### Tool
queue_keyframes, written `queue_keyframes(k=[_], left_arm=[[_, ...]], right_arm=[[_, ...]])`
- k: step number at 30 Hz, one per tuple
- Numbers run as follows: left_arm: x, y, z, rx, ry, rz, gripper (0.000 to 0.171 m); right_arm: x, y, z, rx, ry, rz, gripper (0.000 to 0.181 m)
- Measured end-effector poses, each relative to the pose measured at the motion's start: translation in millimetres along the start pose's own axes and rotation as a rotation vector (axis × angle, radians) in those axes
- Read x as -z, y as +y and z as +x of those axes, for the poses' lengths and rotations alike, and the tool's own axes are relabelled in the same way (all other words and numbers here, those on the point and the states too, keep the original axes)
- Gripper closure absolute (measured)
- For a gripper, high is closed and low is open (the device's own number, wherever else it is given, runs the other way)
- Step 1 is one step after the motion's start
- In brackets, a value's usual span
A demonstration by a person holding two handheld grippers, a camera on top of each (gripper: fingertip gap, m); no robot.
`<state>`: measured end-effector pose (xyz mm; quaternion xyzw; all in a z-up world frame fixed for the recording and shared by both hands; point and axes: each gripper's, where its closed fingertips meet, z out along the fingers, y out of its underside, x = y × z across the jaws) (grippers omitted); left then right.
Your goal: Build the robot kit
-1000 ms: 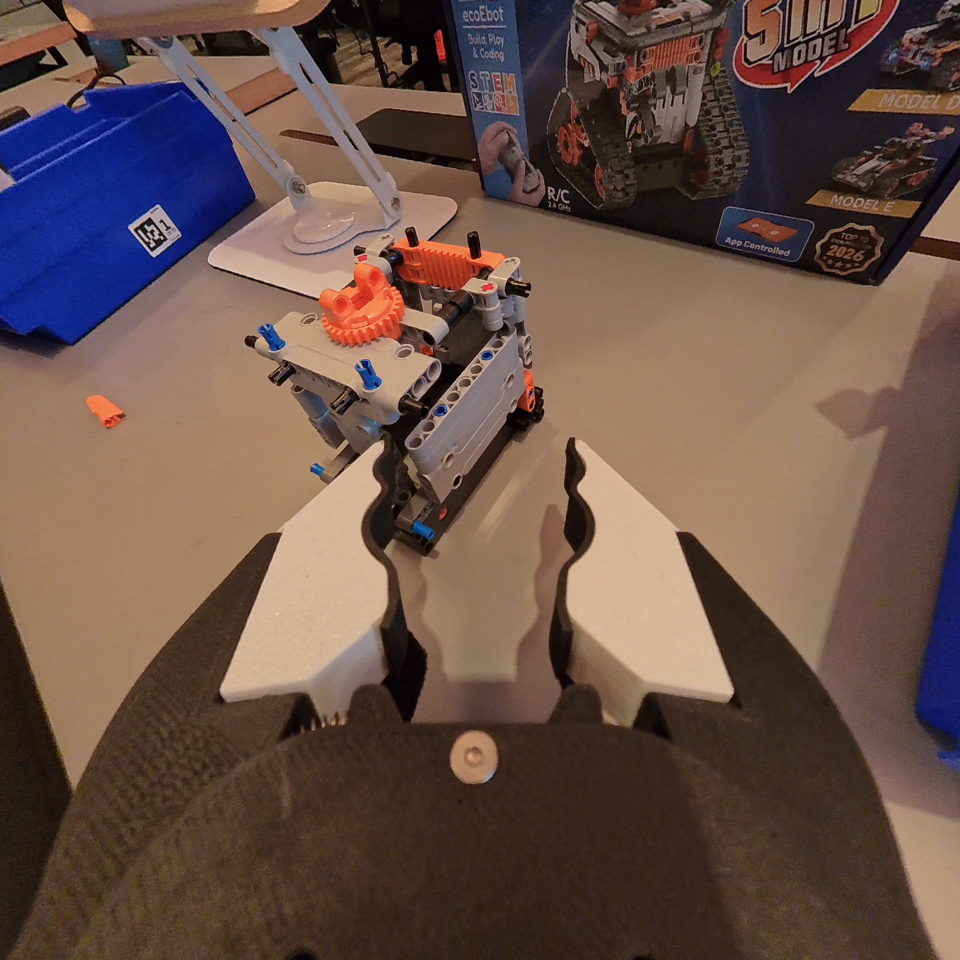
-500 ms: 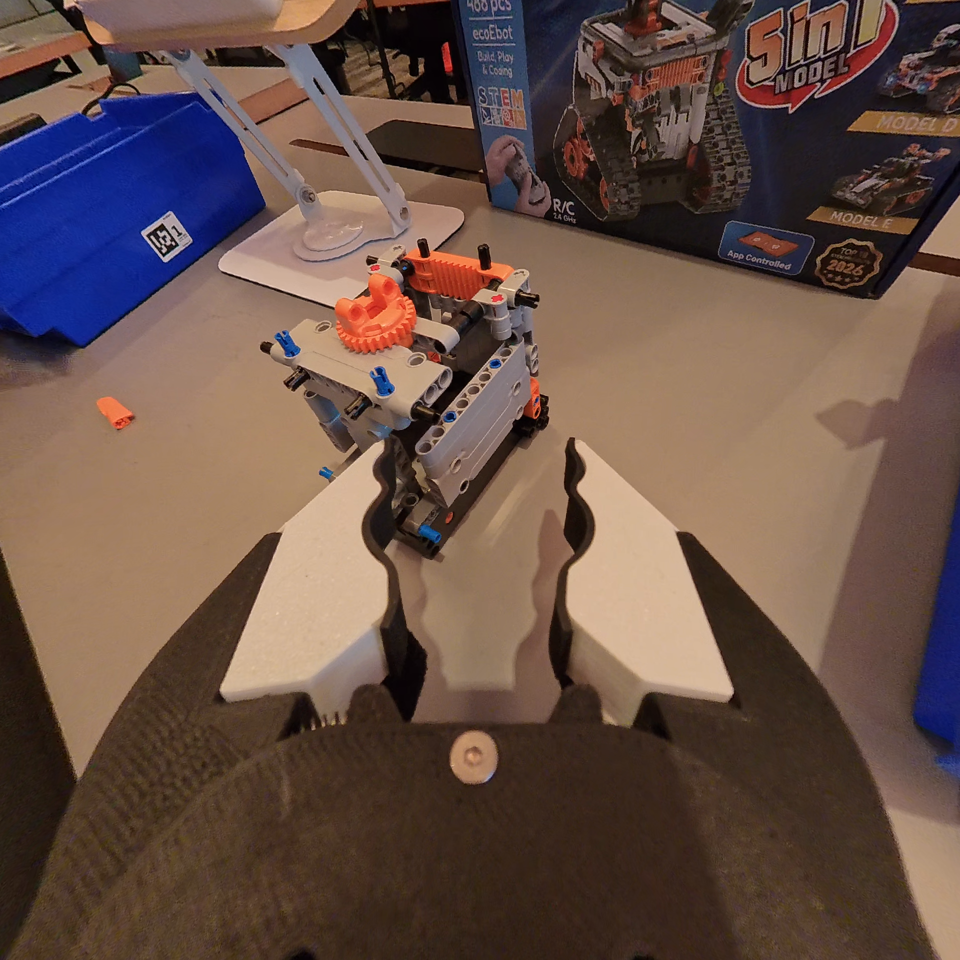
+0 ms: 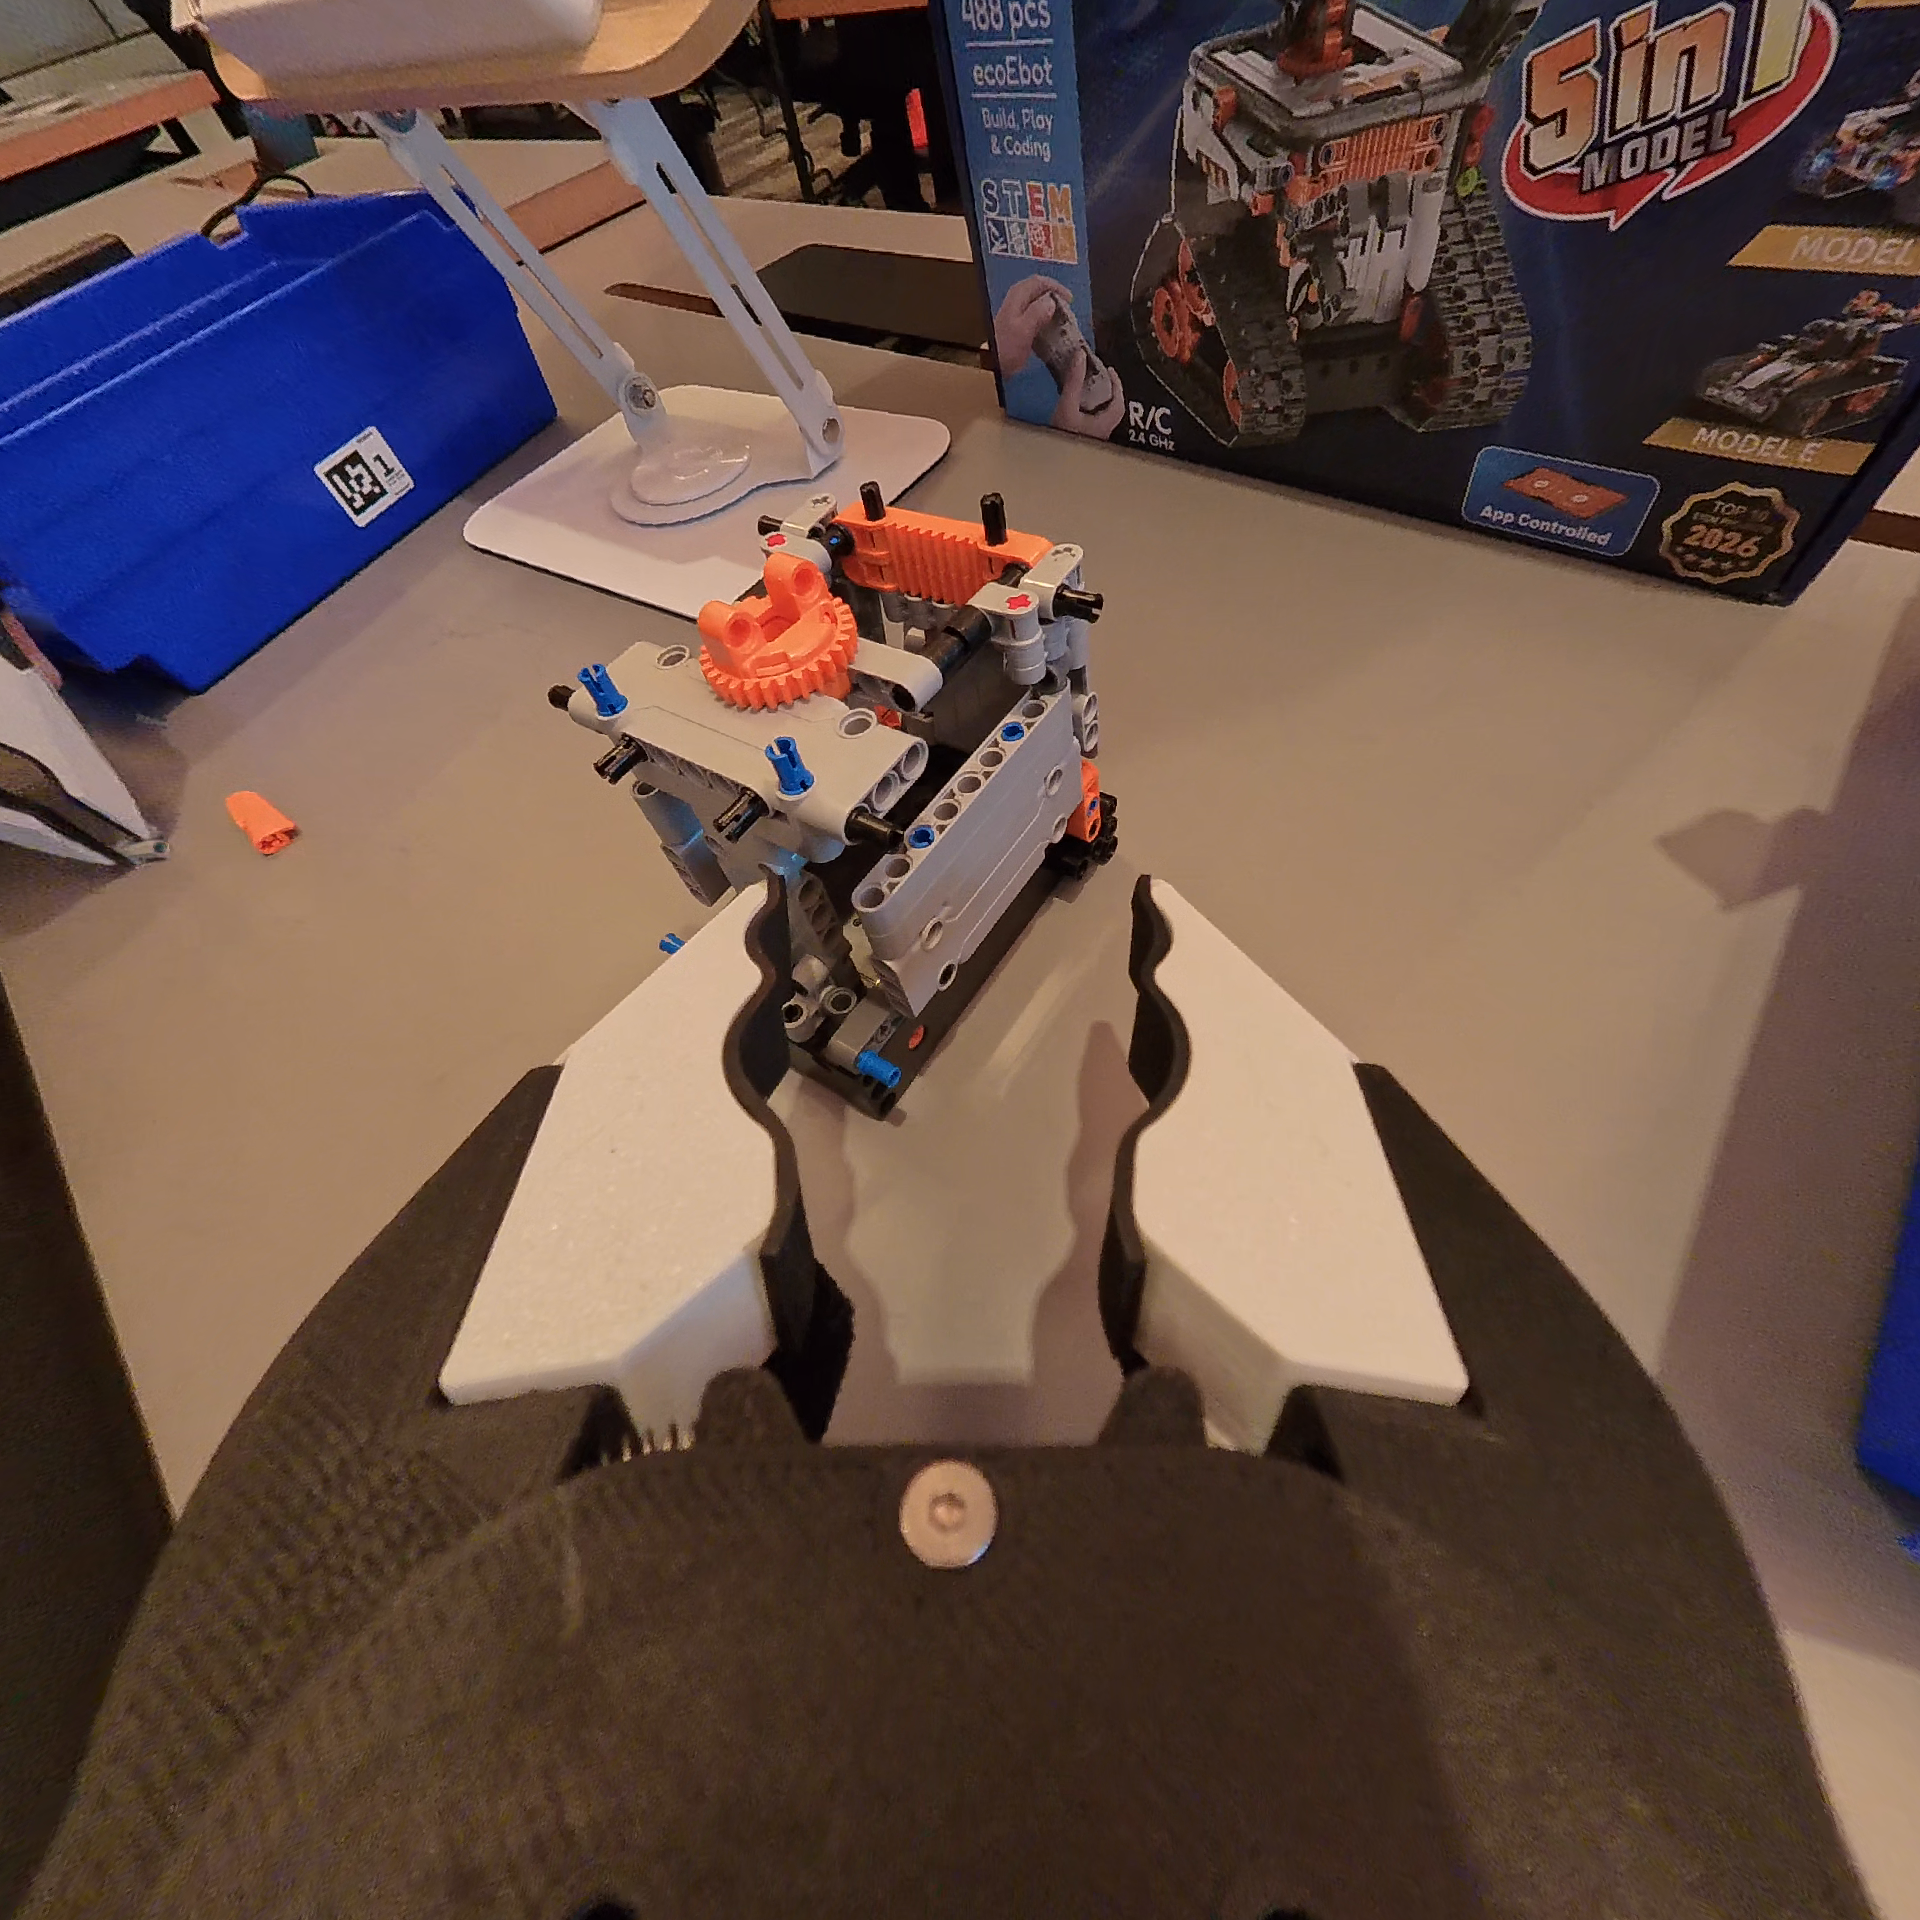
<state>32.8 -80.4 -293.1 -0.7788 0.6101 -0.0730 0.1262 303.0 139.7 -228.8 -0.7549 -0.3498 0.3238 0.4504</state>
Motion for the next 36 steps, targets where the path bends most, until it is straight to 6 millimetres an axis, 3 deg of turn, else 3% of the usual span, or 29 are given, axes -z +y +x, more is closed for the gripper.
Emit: queue_keyframes(k=[3, 7, 10, 13, 16, 19, 23, 26, 36], left_arm=[[-0.3, -2.9, 0.8, 0.034, 0.020, 0.018, 0.160], [5.6, -4.2, -4.4, 0.037, -0.031, 0.041, 0.141], [27.2, -3.7, -7.5, 0.042, -0.057, 0.082, 0.142], [66.1, 5.3, -23.5, 0.074, -0.105, 0.131, 0.146], [111.1, 37.6, -62.1, 0.133, -0.221, 0.129, 0.151], [133.7, 100.7, -93.2, 0.262, -0.248, 0.026, 0.151], [127.1, 171.6, -111.2, 0.379, -0.229, -0.079, 0.152], [112.0, 196.3, -111.3, 0.381, -0.205, -0.123, 0.153], [85.0, 190.8, -111.3, 0.337, -0.145, -0.168, 0.156]], right_arm=[[-0.1, 0.5, 0.7, -0.002, 0.002, -0.002, 0.117], [0.0, 1.3, 2.4, -0.005, 0.008, -0.004, 0.117], [0.4, 1.8, 4.3, -0.005, 0.017, -0.005, 0.117], [0.5, 2.2, 5.7, -0.008, 0.022, -0.006, 0.117], [0.0, 2.8, 6.0, -0.008, 0.024, -0.009, 0.117], [0.0, 2.6, 5.8, -0.006, 0.024, -0.009, 0.118], [-0.1, 2.5, 5.8, -0.007, 0.023, -0.009, 0.118], [-0.9, 3.2, 5.7, -0.008, 0.022, -0.013, 0.118], [-1.0, 3.8, 6.7, -0.013, 0.022, -0.013, 0.118]])
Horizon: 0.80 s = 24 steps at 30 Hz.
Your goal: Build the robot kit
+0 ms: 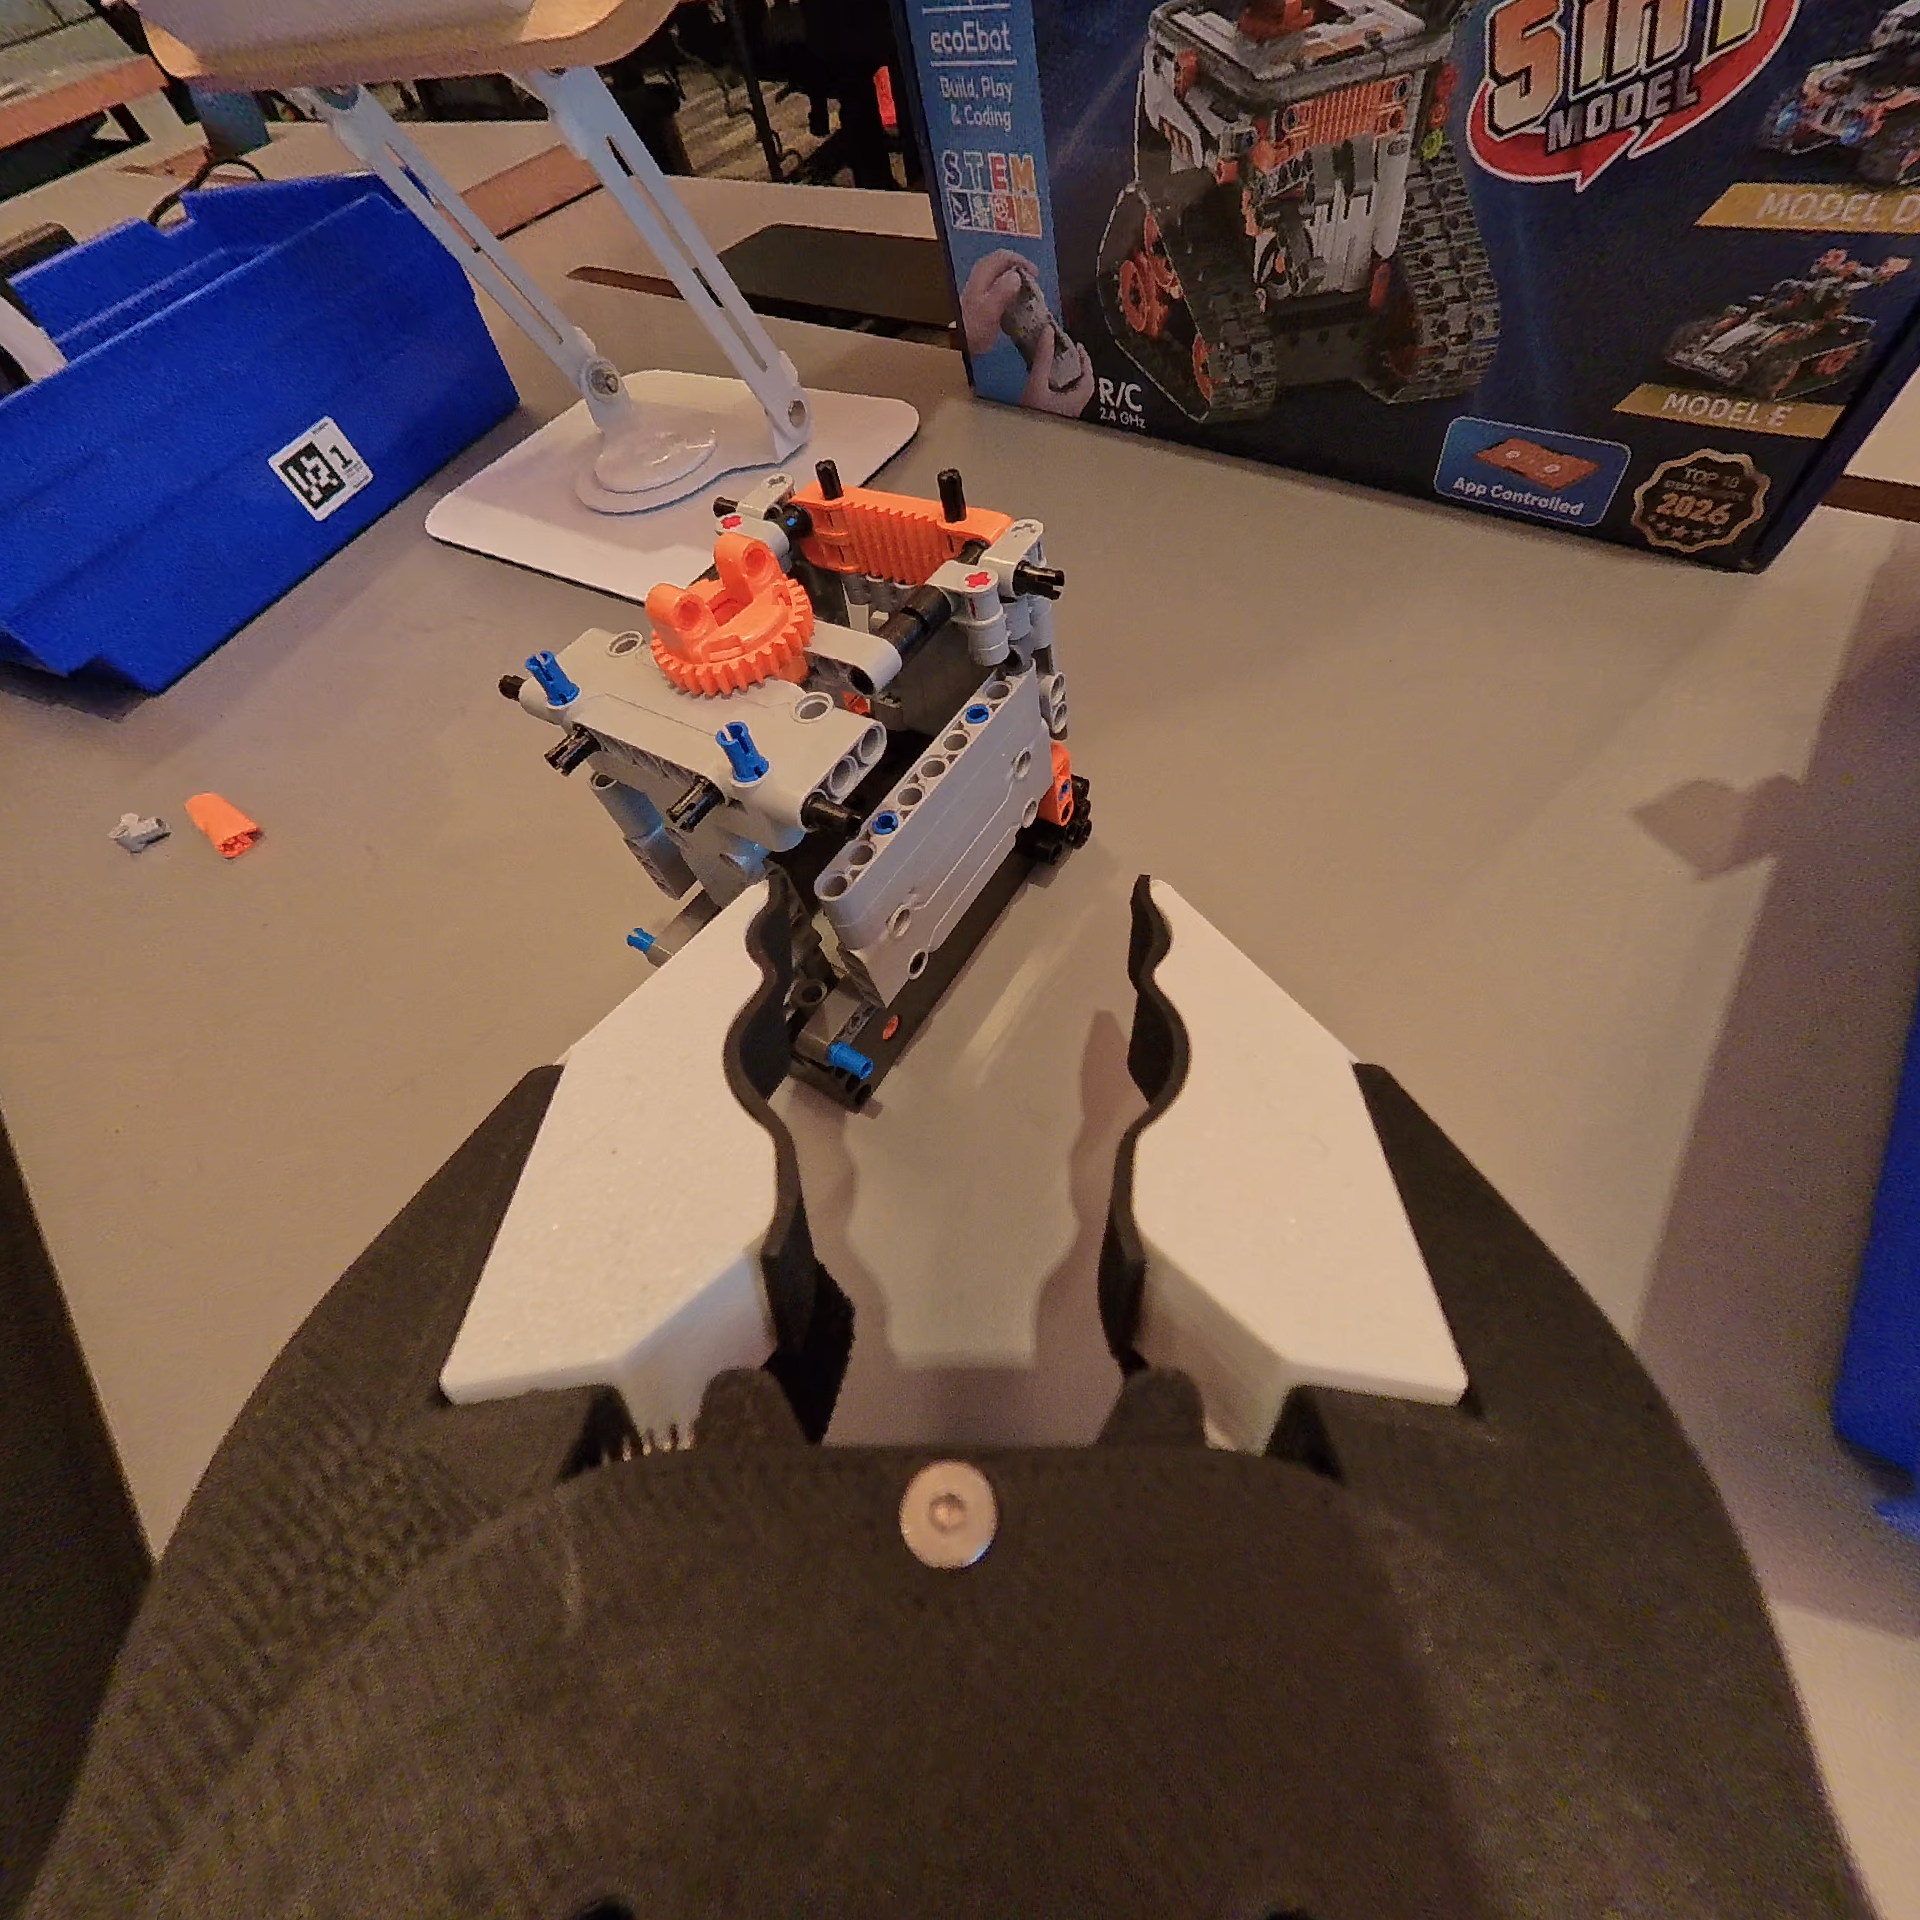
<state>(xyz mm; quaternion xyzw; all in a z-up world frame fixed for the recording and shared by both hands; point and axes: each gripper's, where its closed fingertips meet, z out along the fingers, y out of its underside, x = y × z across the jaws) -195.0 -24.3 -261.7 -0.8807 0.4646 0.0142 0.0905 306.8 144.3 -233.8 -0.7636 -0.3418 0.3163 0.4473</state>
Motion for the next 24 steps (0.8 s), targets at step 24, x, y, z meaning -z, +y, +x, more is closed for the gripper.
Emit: queue_keyframes(k=[24], left_arm=[[-24.1, -14.1, 4.4, 0.028, 0.000, 0.033, 0.168]], right_arm=[[1.7, -2.7, -1.6, 0.001, -0.007, 0.011, 0.118]])
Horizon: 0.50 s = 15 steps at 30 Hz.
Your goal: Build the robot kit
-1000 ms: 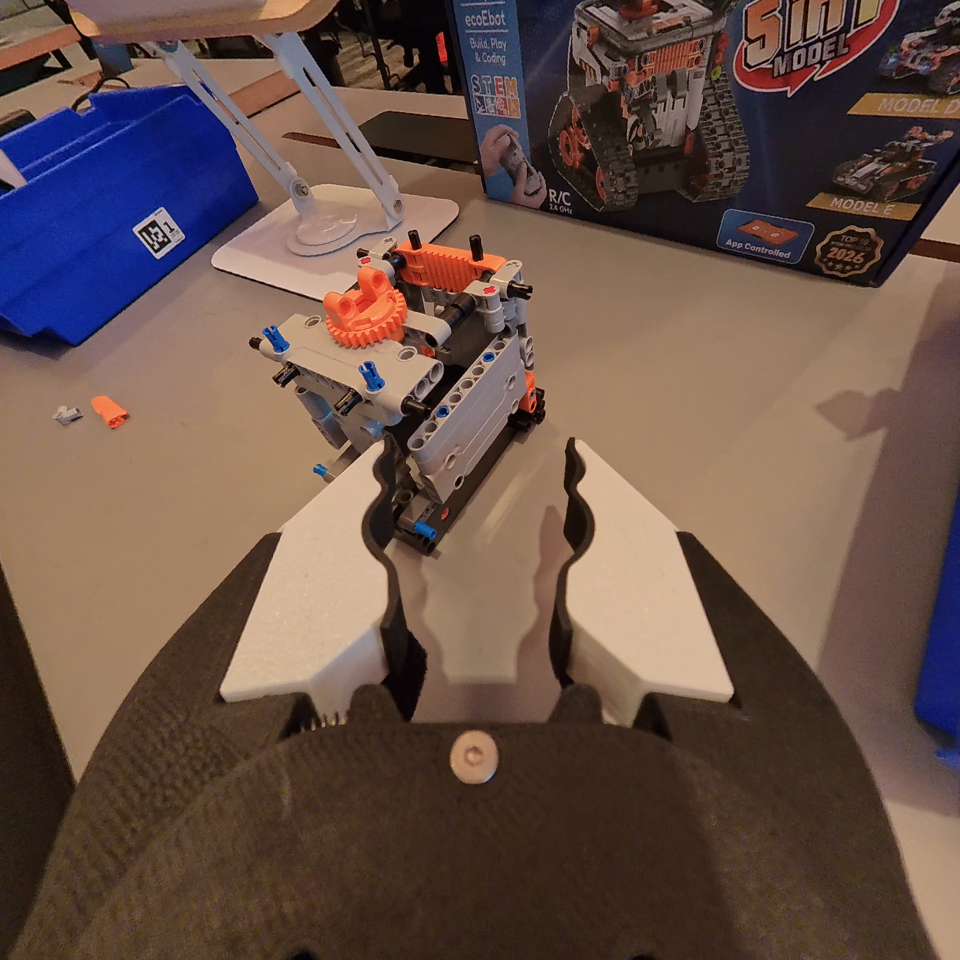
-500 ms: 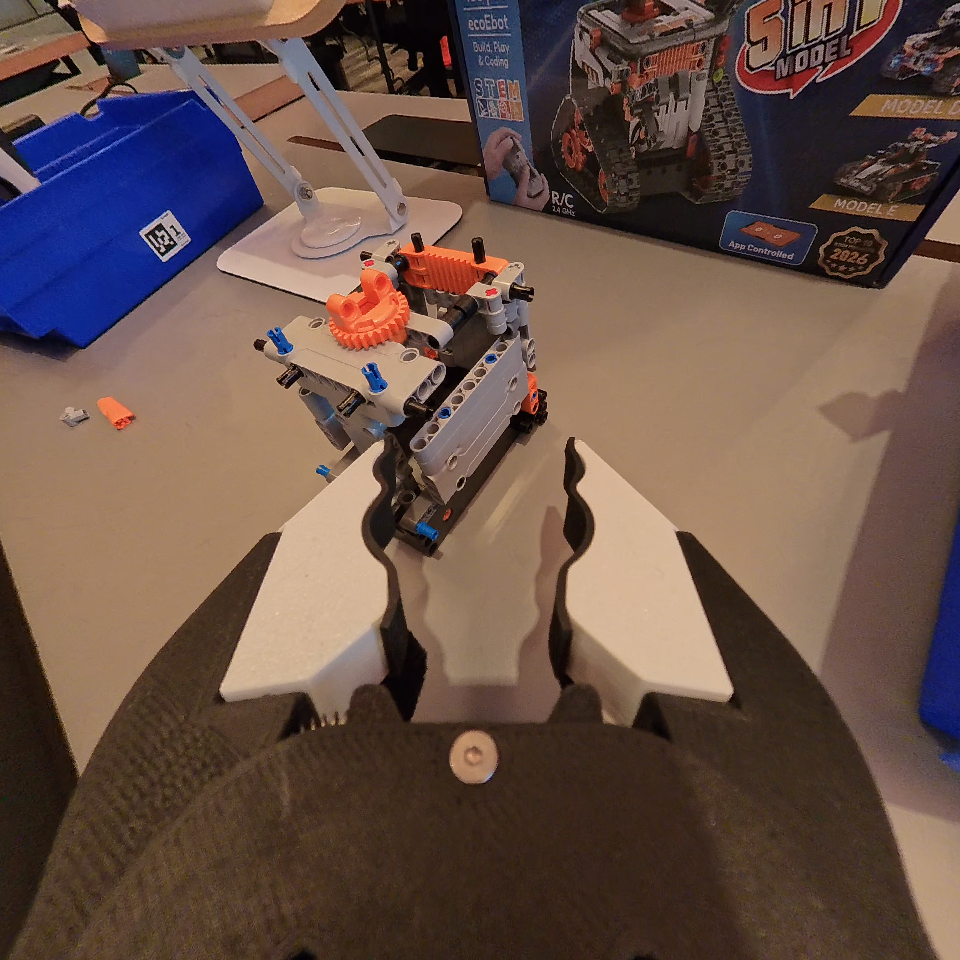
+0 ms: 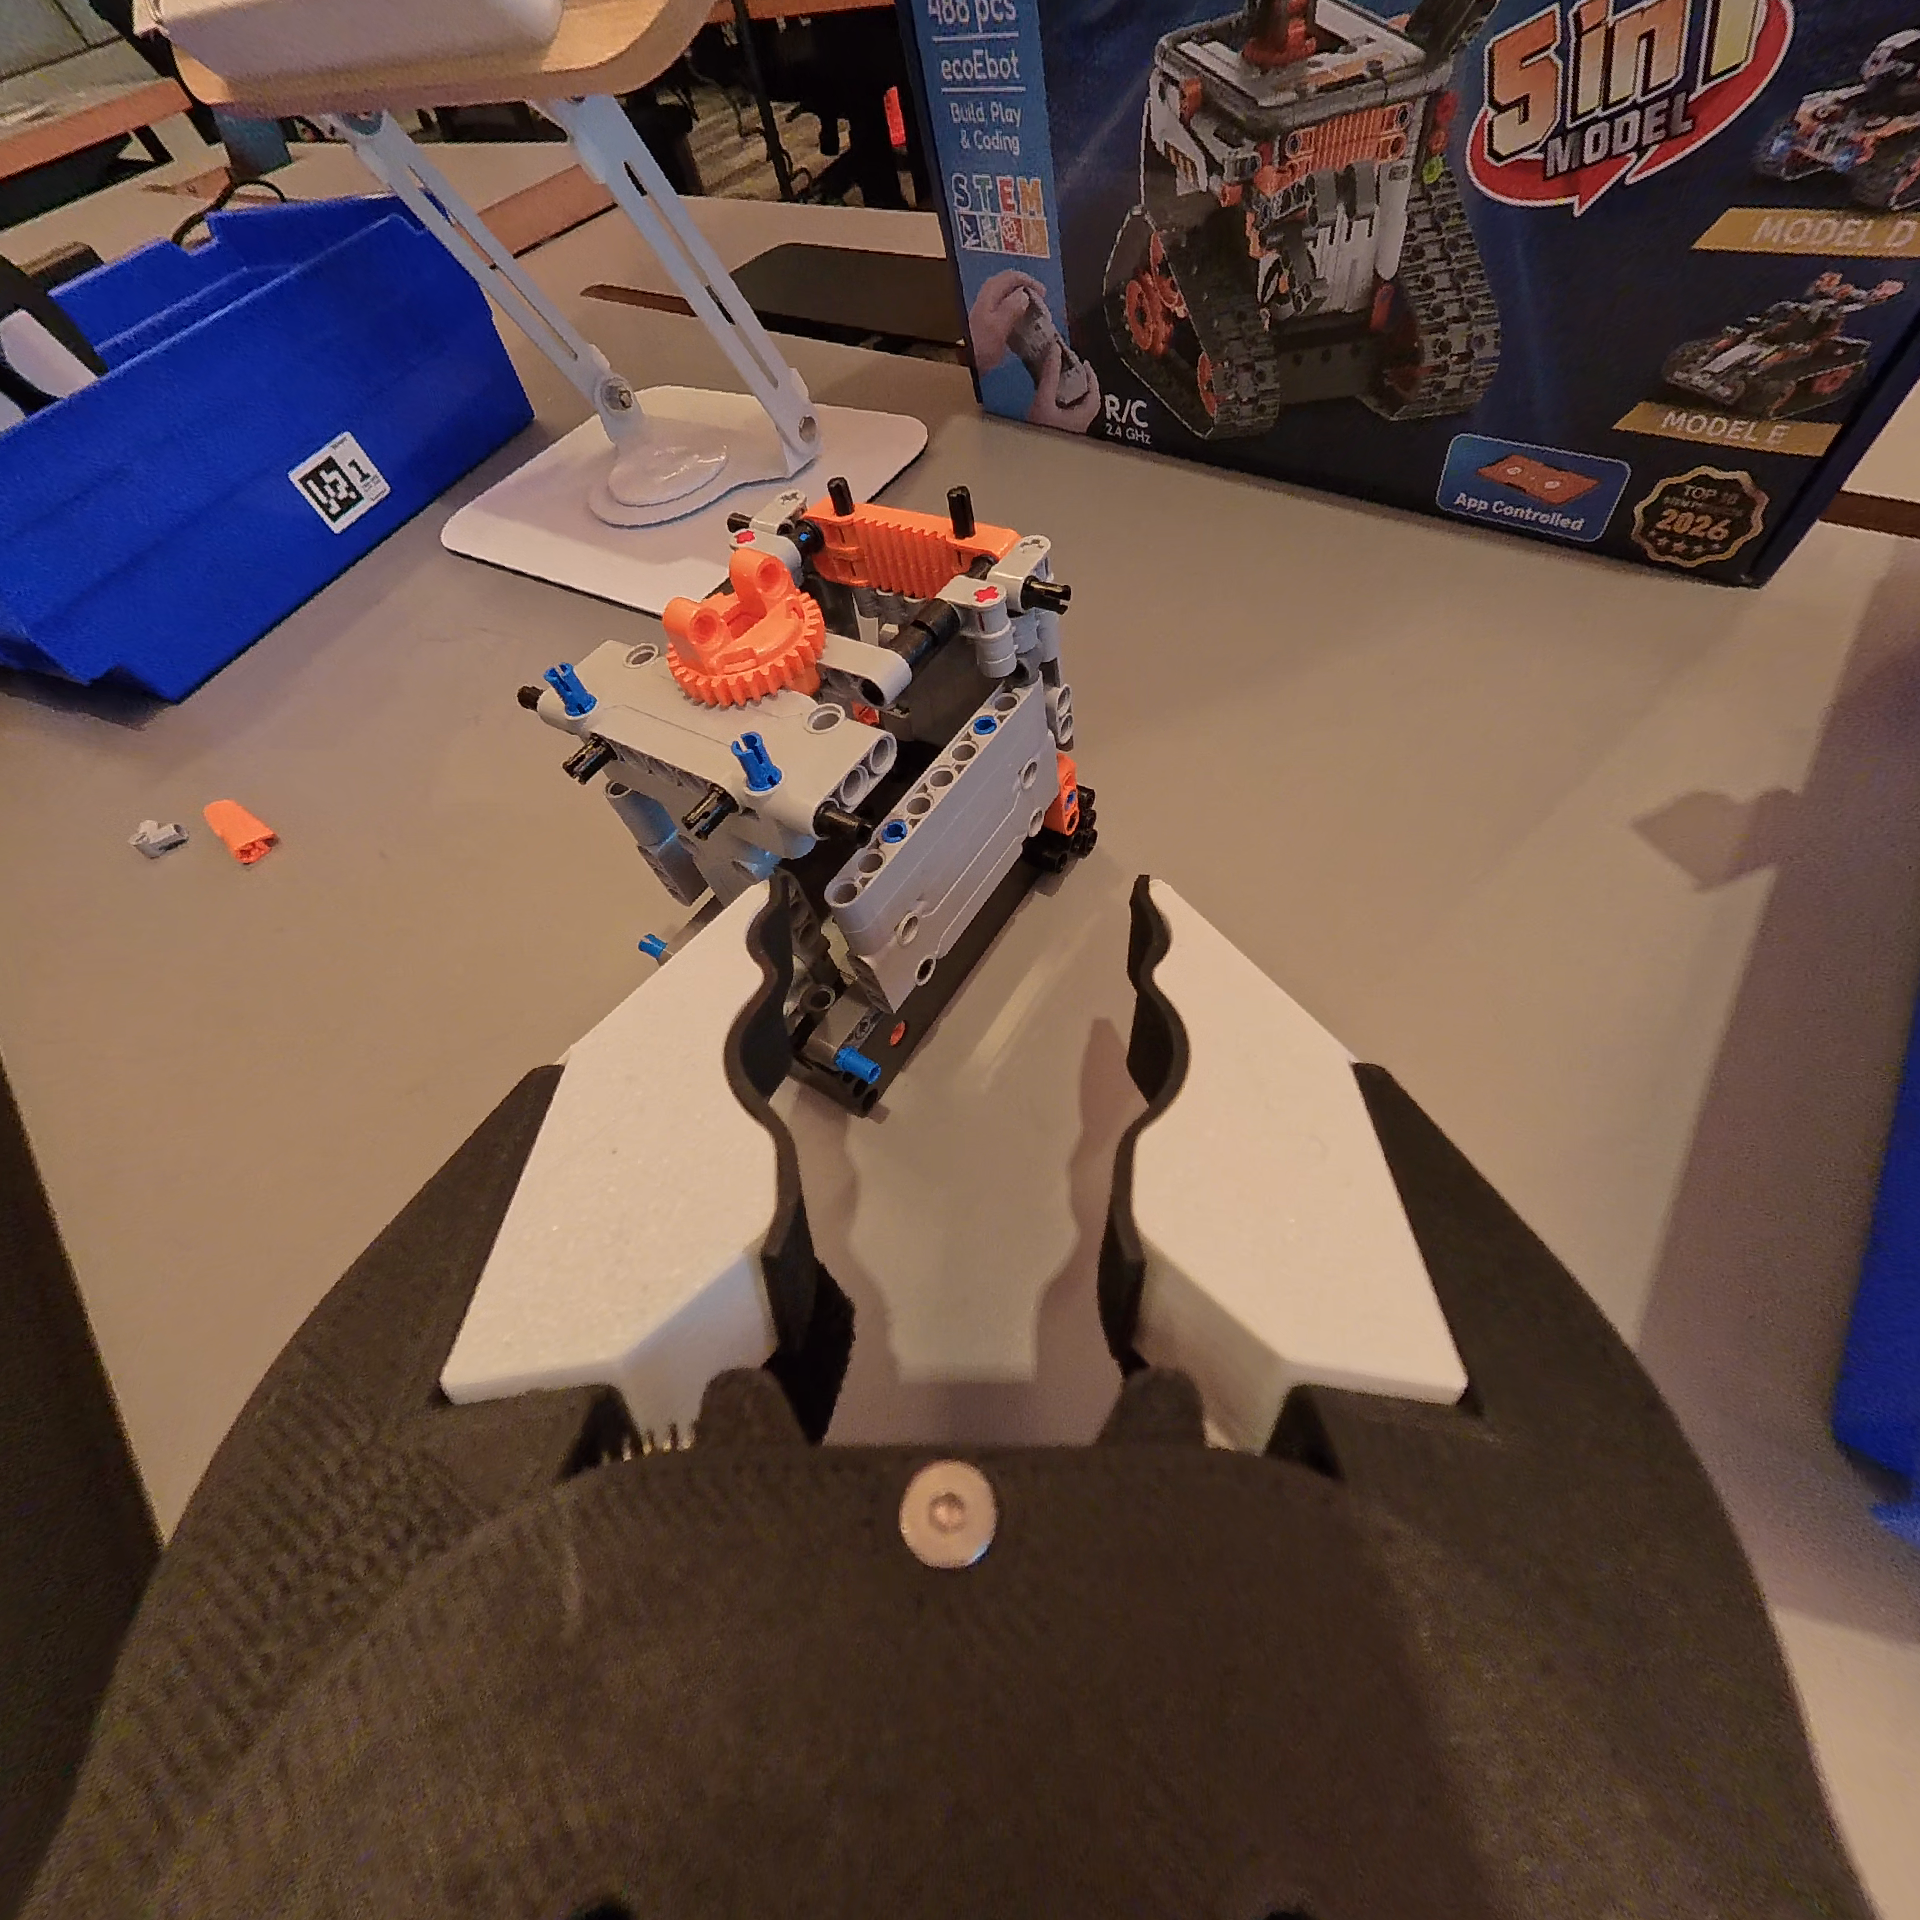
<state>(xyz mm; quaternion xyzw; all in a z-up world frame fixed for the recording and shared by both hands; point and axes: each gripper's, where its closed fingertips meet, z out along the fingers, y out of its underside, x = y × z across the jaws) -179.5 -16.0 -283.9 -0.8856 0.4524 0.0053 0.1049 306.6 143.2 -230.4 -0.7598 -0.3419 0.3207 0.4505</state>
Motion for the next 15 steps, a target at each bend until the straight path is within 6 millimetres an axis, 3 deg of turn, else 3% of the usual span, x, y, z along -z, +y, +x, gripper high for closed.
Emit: queue_keyframes(k=[7, 12, 15], left_arm=[[9.3, 3.5, 4.7, 0.010, 0.009, 0.010, 0.168], [23.3, 20.1, 25.7, 0.008, 0.109, -0.044, 0.167], [32.7, 18.7, 18.2, 0.030, 0.080, -0.011, 0.156]], right_arm=[[-0.1, 0.3, 0.2, -0.001, 0.000, -0.001, 0.118], [-0.6, 0.8, 0.0, -0.001, -0.001, -0.004, 0.118], [-0.5, 0.8, 0.1, 0.000, 0.000, -0.004, 0.118]])
